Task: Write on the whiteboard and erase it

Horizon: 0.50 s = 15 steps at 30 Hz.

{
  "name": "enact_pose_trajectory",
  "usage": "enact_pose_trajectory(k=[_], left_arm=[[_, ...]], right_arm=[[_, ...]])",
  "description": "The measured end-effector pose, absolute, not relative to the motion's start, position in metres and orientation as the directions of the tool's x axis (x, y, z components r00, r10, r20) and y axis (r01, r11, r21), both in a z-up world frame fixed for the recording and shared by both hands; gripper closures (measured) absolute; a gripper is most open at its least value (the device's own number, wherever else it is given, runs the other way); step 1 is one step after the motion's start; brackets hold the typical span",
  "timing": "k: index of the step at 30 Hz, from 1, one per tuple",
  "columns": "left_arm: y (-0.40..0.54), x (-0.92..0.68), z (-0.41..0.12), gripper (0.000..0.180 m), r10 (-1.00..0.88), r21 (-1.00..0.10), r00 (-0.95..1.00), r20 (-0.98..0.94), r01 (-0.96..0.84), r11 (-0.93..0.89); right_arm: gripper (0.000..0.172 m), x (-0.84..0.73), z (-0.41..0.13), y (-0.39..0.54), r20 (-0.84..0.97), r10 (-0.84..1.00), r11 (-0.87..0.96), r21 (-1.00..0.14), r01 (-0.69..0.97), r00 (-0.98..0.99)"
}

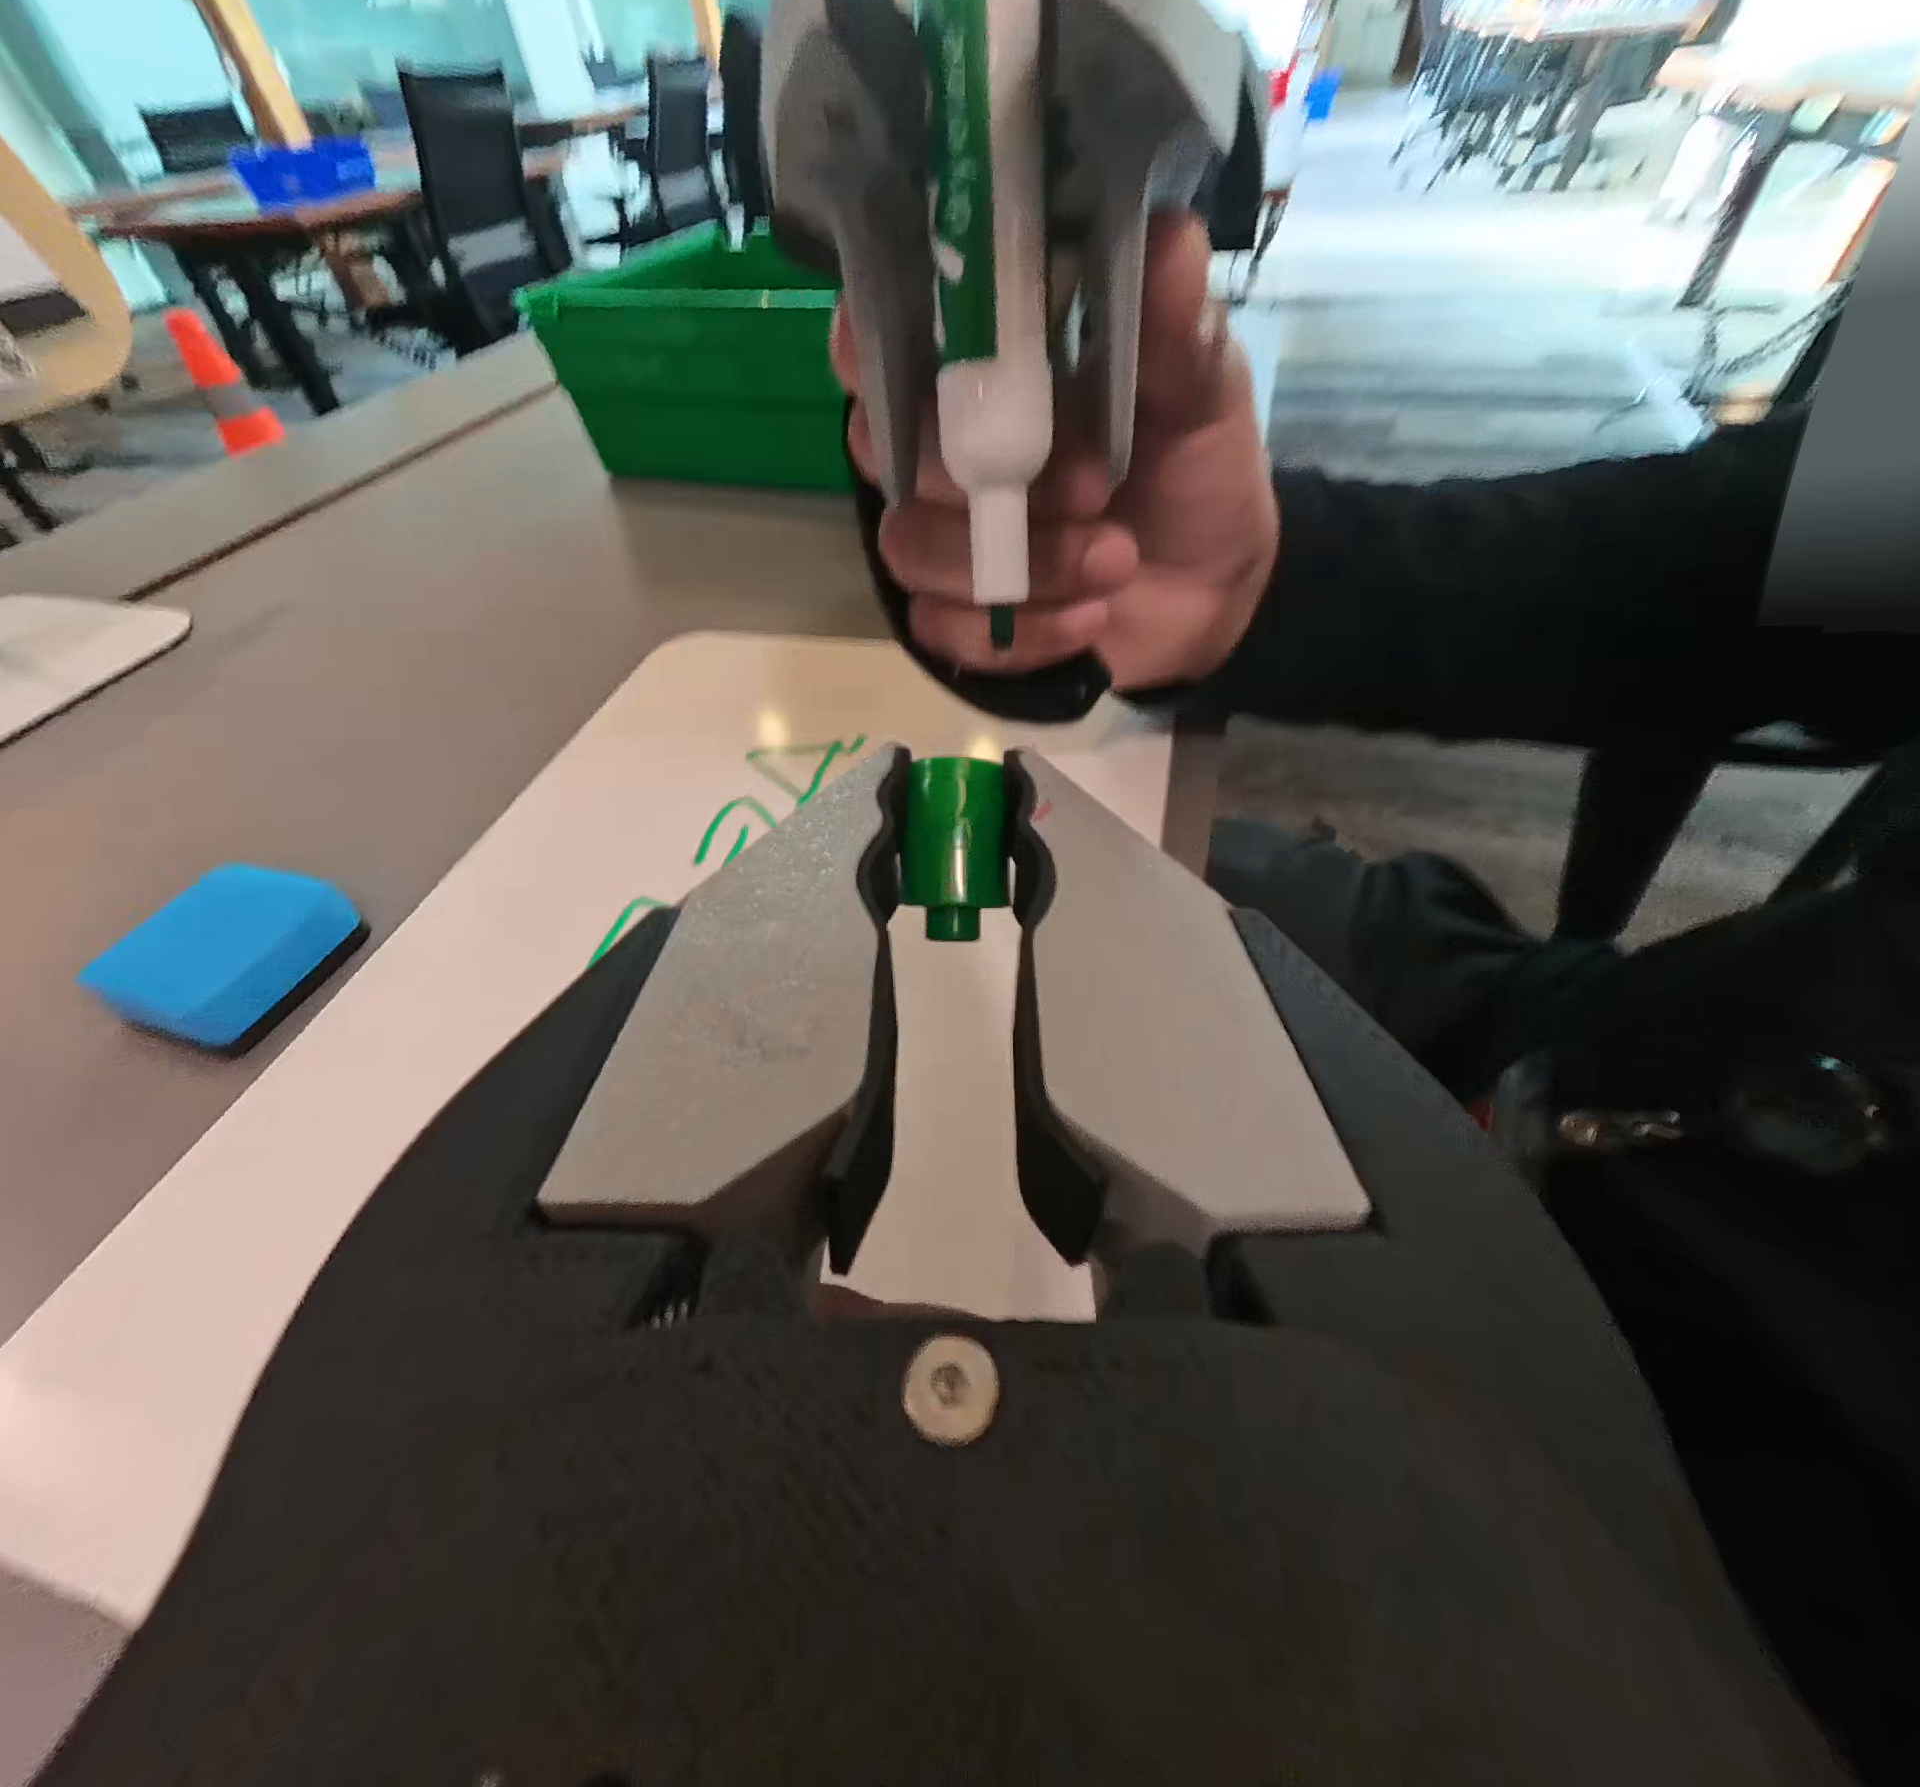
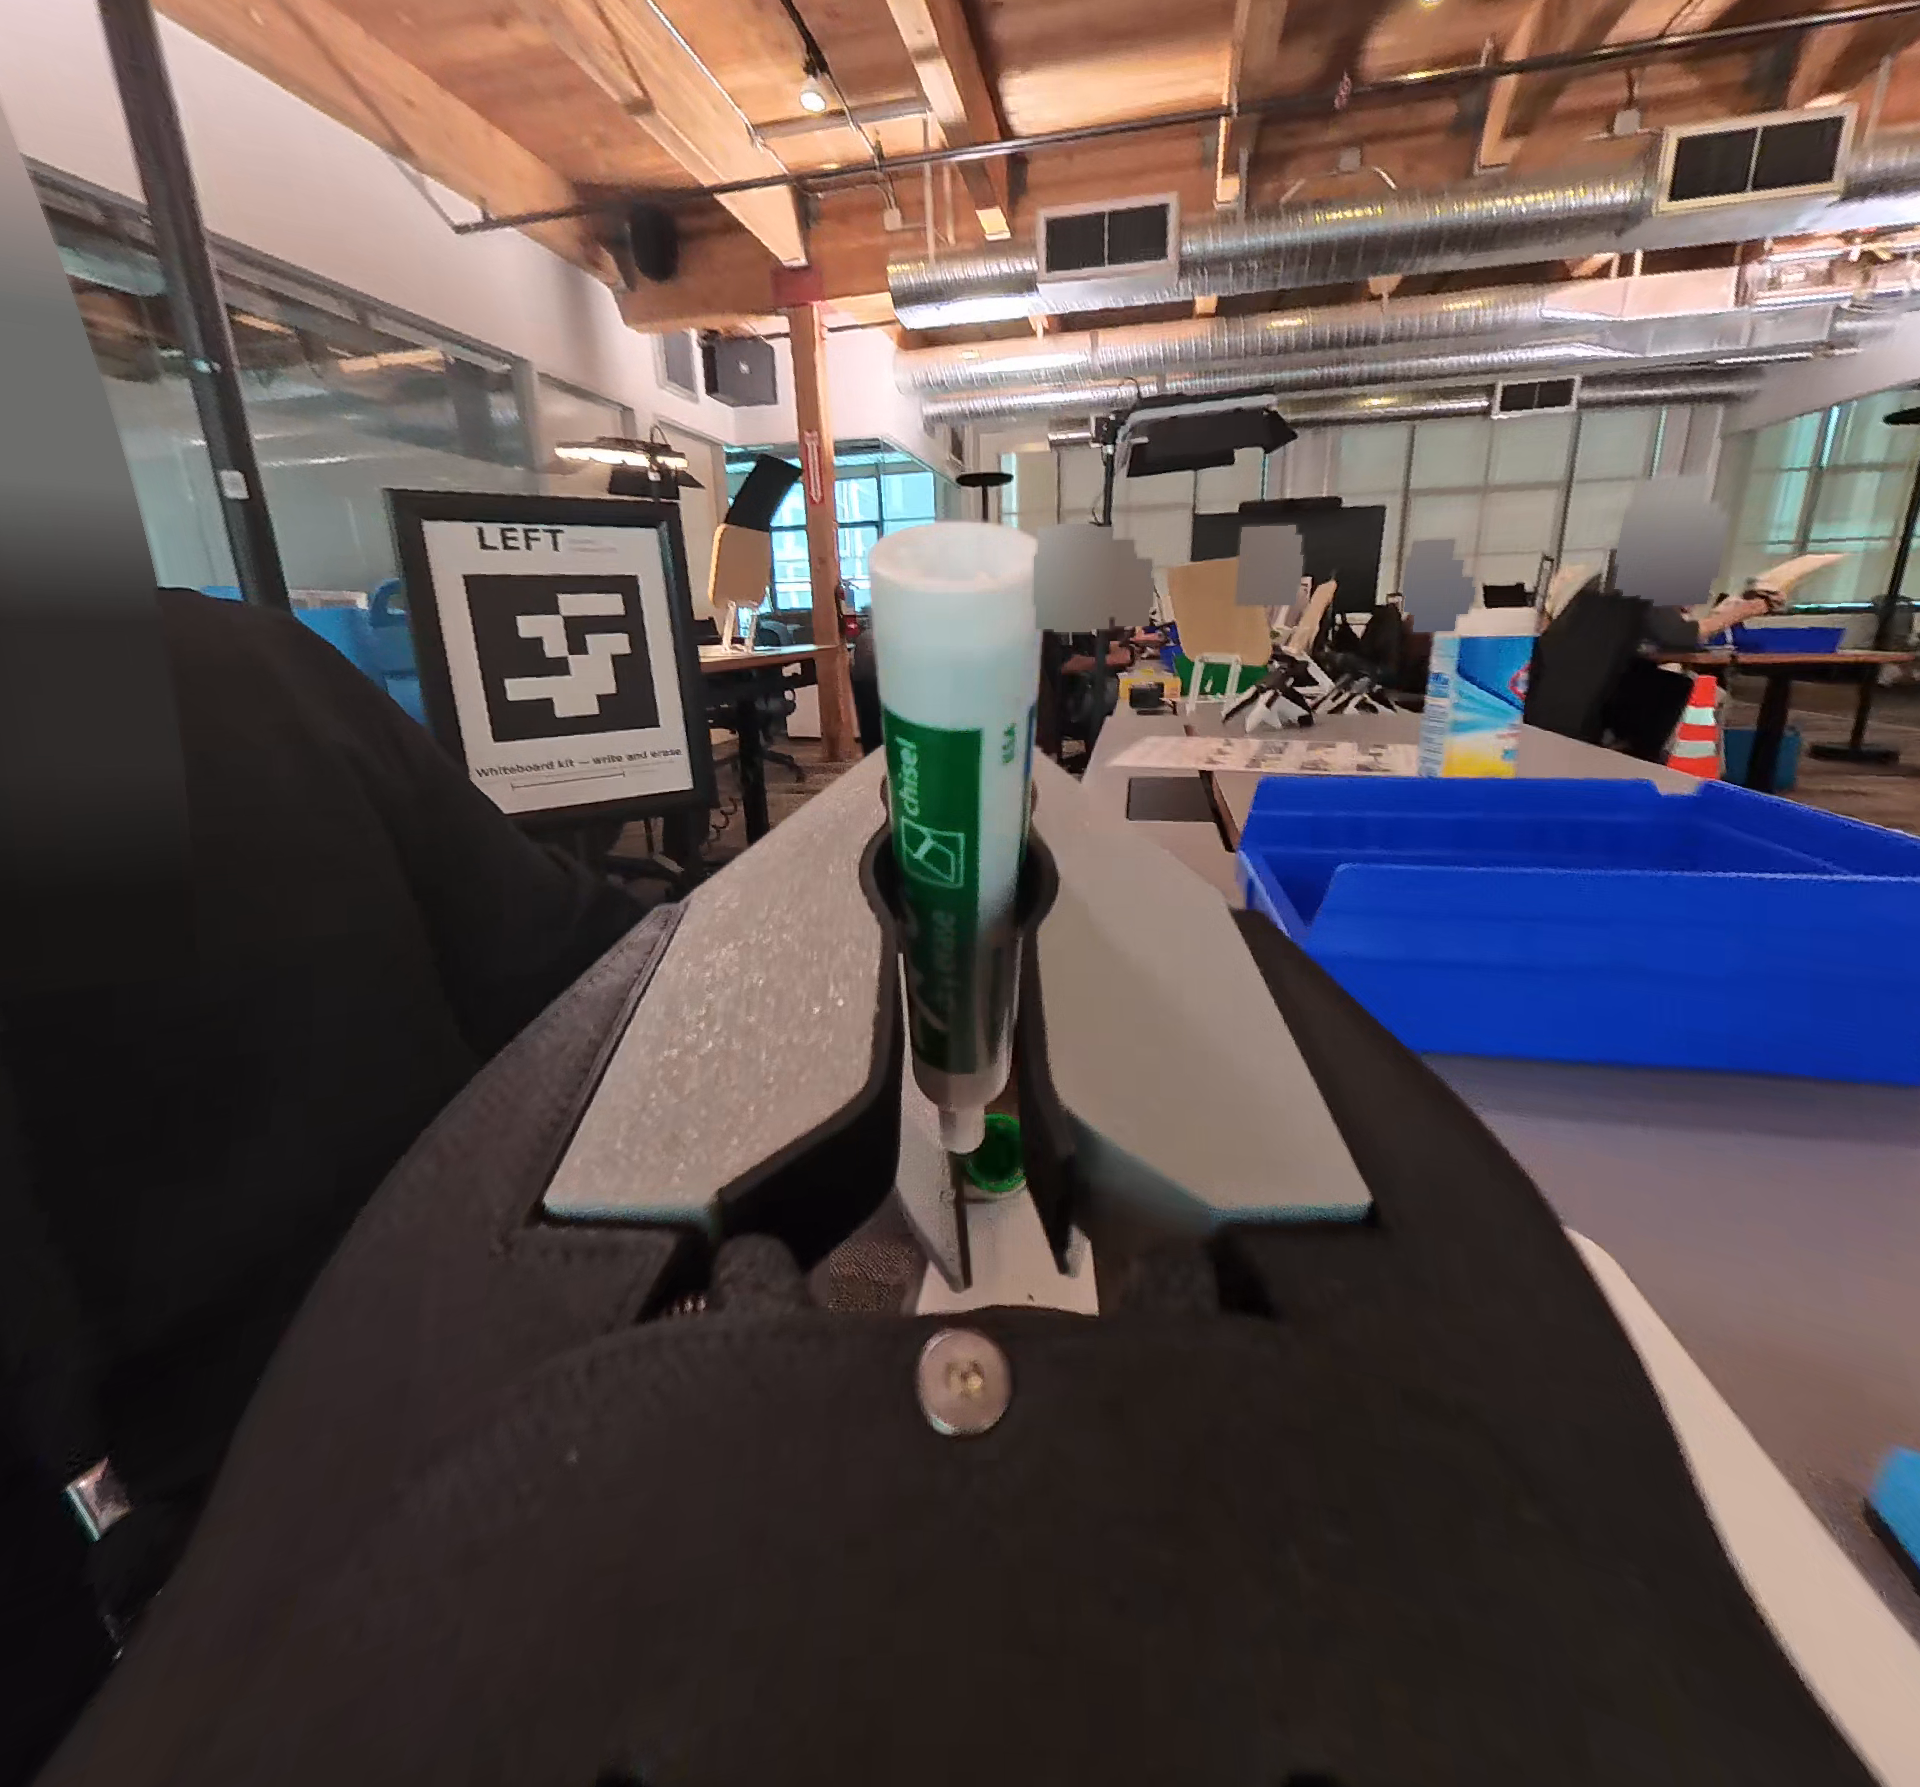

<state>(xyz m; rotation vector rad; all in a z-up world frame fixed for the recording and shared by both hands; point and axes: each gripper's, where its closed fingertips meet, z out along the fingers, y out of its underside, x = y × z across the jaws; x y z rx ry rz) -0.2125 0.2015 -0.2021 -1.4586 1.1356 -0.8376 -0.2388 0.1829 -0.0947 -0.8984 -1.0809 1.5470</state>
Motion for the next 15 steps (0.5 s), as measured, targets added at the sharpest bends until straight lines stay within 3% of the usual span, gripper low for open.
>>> enact_pose_trajectory(k=[3,15], left_arm=[[0.198,-0.212,-0.188,0.166,-0.949,-0.992,0.307,-0.065,-0.119,0.029],[0.180,-0.207,-0.187,0.165,-0.953,-0.990,0.273,-0.132,-0.079,0.115]], right_arm=[[0.156,-0.244,-0.093,0.176,-0.012,0.978,-0.080,-0.944,-0.321,-0.208],[0.155,-0.254,-0.100,0.171,0.014,0.983,-0.046,-0.947,-0.318,-0.183]])
